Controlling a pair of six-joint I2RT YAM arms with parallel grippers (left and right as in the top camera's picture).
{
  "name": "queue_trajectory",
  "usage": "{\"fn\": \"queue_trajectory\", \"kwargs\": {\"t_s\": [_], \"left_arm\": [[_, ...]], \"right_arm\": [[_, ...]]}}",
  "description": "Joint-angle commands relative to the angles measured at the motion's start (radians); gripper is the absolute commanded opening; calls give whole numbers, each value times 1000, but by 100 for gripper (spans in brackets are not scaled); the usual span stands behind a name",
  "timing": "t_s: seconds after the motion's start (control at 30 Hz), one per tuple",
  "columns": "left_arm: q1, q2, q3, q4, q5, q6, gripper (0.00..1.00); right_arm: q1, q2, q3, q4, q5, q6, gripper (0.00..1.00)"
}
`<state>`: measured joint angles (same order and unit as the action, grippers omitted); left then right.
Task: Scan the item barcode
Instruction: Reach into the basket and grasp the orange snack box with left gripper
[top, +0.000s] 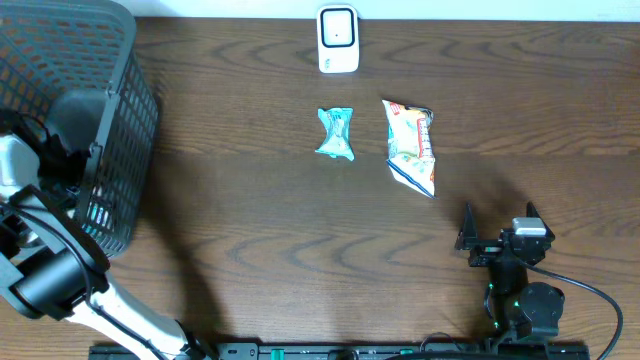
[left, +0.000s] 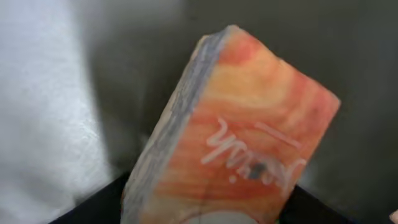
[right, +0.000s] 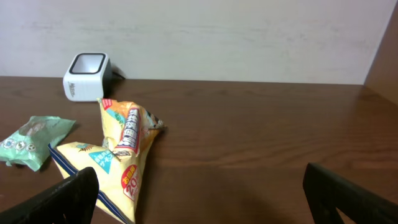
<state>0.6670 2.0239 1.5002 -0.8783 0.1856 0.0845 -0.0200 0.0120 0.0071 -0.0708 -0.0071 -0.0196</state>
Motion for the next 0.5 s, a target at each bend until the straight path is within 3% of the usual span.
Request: {"fn": "queue_trajectory", "kwargs": {"t_s": [0.0, 0.27, 0.47], "left_arm": [[2, -20, 19, -6, 13, 8, 34], [2, -135, 64, 23, 14, -130, 27], [2, -195, 64, 28, 16, -140, 27]], "right_arm": [[6, -5, -2, -5, 1, -12, 99], [6, -5, -2, -5, 1, -12, 99], [6, -5, -2, -5, 1, -12, 99]]}}
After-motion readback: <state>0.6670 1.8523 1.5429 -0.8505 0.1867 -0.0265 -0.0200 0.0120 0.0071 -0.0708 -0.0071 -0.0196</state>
